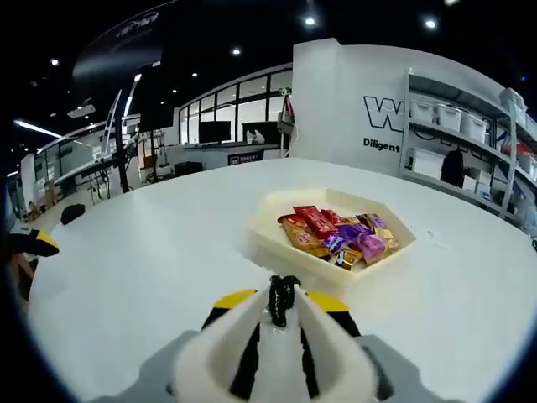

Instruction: Place the target food into the container with the food tongs after gripping and lifting it, then release it inside without dropping or visibly crushing the food.

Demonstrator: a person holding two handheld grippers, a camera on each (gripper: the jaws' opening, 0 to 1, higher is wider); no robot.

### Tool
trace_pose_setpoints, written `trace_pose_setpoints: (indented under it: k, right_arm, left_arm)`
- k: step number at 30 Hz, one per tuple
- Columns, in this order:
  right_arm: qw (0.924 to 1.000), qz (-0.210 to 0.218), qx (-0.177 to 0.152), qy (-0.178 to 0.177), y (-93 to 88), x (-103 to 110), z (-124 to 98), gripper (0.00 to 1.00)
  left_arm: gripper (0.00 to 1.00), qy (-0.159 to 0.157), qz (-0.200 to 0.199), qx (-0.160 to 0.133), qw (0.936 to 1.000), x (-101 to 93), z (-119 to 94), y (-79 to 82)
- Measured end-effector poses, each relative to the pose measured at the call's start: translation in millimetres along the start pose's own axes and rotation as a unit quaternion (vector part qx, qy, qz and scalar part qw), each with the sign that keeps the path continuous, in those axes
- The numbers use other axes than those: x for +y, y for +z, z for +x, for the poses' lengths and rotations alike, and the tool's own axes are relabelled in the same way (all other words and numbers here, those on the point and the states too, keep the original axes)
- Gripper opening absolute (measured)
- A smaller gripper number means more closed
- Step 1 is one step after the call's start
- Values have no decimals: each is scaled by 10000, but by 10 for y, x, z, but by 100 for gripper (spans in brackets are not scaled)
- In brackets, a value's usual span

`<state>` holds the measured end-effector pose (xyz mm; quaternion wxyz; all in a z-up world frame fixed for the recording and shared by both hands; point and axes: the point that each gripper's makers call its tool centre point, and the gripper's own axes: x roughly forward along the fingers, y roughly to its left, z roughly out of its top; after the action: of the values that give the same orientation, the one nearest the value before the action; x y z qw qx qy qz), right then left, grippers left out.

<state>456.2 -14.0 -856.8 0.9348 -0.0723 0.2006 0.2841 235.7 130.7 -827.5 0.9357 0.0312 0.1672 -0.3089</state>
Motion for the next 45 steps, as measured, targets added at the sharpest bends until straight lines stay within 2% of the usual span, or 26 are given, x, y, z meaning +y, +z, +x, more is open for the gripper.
trace_pose_setpoints:
  k: [2, 7, 13, 18, 24, 30, 35, 45]
  right_arm:
    - [9998, 200, 9, 43, -6, -4, -11, 11]
    - [9998, 194, 13, 20, -5, -19, -47, 11]
    - [9994, 331, -30, 33, 43, -49, -202, 11]
    - [9992, 377, -154, 5, 131, -69, -359, 11]
    - [9989, 344, -322, 2, 339, -92, -496, 12]
    - [9988, 309, -390, -3, 476, -115, -445, 12]
    - [9987, 330, -379, -8, 490, -153, -346, 12]
    - [9976, 578, -373, -73, 532, -371, -107, 12]
  left_arm:
    - [90, -2, -14, -10, 10000, 1, -2, -1]
    - [90, -18, -13, 3, 10000, -5, 3, -13]
    - [90, -62, -13, -13, 10000, -38, 7, -5]
    - [90, -105, -9, -32, 9999, -81, 21, 8]
    - [90, -163, 28, -43, 9999, -136, 35, 31]
    - [89, -183, 60, -76, 9998, -167, 36, 72]
    - [90, -158, 61, -60, 9998, -152, 32, 76]
    - [89, -143, 56, -5, 9999, -123, 78, 72]
